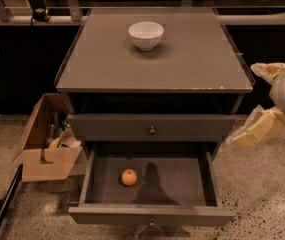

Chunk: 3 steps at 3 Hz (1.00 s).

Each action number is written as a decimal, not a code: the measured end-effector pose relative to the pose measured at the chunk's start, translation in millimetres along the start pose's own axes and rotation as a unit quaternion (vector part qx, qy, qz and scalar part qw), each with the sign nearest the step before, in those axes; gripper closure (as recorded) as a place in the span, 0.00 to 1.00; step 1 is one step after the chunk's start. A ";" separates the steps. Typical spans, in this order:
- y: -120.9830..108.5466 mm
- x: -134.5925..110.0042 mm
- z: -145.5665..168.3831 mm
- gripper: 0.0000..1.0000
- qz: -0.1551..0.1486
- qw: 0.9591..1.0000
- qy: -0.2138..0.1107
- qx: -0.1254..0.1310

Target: Pick orange from middle drawer and place on counter

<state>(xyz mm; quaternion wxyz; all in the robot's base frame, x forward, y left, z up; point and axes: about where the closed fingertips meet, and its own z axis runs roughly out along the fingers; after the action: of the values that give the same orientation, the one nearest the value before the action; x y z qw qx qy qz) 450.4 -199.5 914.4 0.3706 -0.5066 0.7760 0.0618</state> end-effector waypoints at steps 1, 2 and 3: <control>-1.7 -0.1 31.5 0.00 -0.001 0.999 -0.050 -0.021; -1.7 -0.1 31.5 0.00 -0.001 0.999 -0.050 -0.020; 7.3 12.6 51.7 0.00 0.019 0.997 -0.069 0.014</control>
Offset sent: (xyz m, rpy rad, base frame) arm 0.0152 0.0118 -0.0183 0.0784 -0.0176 0.0445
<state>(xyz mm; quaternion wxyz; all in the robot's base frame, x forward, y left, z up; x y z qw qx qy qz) 468.2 -181.0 867.2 0.4290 -0.4813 0.7589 0.0921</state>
